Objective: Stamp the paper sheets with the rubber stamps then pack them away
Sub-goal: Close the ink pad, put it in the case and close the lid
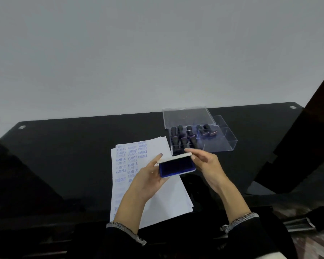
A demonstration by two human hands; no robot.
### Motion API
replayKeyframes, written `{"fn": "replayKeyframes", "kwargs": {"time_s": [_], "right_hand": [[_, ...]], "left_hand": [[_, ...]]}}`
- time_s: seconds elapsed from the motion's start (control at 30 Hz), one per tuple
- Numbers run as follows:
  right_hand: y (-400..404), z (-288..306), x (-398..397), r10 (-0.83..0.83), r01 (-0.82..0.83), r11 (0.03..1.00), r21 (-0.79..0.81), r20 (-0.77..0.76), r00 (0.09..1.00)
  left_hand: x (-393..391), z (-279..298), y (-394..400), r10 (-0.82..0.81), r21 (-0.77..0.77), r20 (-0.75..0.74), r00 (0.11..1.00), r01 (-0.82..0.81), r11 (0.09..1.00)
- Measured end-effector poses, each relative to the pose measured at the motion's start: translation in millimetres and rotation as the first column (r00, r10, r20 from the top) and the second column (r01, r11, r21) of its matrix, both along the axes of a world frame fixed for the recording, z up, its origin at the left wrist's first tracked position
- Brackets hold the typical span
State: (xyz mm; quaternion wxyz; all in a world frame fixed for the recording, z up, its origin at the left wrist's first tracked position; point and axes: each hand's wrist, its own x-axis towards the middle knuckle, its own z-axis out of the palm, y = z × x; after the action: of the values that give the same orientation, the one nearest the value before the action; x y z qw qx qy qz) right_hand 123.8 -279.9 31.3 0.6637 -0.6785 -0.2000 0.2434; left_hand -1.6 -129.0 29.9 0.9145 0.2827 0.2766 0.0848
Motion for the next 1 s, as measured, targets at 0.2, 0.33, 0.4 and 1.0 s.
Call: {"fn": "replayKeyframes", "kwargs": {"time_s": [0.2, 0.33, 0.4, 1.0], "right_hand": [[14.3, -7.8, -11.9, -0.020, 0.032, 0.998, 0.057, -0.207, 0.978], [19.7, -4.8, -13.9, -0.023, 0.053, 0.995, 0.080, -0.343, 0.939], [20.4, -2.6, -16.6, -0.024, 0.032, 0.999, 0.018, -0.325, 0.945], [-16.6, 19.9, 95.1, -0.675, 0.680, 0.731, 0.053, 0.200, 0.710]], "left_hand": [[-8.1, -1.4, 11.5, 0.044, 0.132, -0.031, 0.999, -0.040, 0.990], [2.2, -1.9, 5.3, 0.093, 0.251, 0.006, 0.996, -0.092, 0.964], [8.7, -3.2, -0.5, 0.117, 0.320, 0.010, 0.993, -0.114, 0.940], [65.9, -61.0, -5.9, 0.117, 0.947, -0.176, 0.977, 0.200, -0.250]]}}
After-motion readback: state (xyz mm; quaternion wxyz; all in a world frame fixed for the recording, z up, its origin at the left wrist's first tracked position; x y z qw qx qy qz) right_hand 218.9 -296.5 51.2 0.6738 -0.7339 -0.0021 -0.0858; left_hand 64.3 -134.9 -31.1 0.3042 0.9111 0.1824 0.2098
